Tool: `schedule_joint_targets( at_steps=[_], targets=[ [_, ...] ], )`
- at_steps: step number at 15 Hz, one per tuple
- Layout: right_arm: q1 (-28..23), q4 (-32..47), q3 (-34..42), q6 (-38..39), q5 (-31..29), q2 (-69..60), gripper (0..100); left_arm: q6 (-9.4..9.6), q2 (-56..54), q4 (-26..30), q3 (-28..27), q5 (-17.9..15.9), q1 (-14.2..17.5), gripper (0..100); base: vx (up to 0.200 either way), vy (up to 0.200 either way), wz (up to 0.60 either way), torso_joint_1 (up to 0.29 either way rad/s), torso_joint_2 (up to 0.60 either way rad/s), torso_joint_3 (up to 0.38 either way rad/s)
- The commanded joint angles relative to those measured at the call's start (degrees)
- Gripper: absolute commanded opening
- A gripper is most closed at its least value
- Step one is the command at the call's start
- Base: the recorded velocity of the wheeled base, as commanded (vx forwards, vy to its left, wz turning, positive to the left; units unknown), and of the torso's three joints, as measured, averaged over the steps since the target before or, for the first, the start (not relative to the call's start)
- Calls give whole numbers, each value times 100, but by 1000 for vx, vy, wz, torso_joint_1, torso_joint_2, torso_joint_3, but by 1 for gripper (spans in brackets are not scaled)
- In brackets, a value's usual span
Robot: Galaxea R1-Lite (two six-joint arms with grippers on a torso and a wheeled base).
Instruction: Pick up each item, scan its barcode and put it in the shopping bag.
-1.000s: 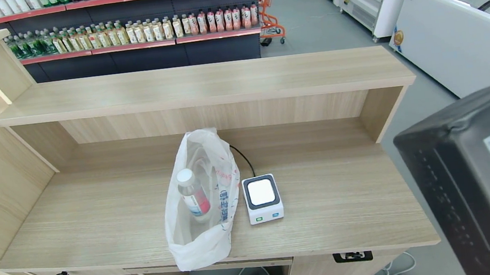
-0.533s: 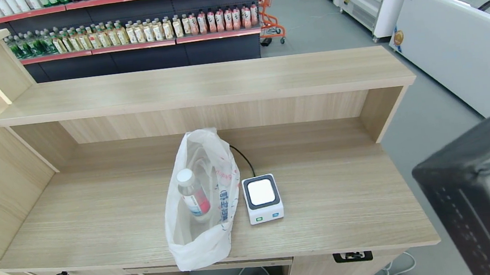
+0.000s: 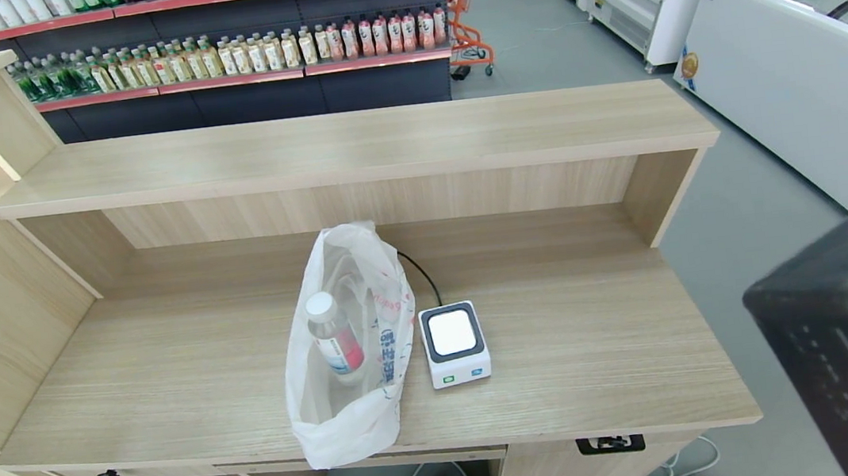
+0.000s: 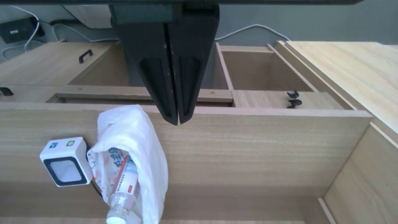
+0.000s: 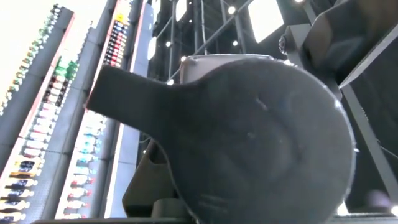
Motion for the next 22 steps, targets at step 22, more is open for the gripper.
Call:
schedule_joint_targets(
  at_steps=[22],
  targets=[
    [-3100, 4275, -1829, 15231, -2961, 508, 0, -1, 6, 2, 2, 1, 0, 0, 0, 0, 0, 0, 0, 0]
  ],
)
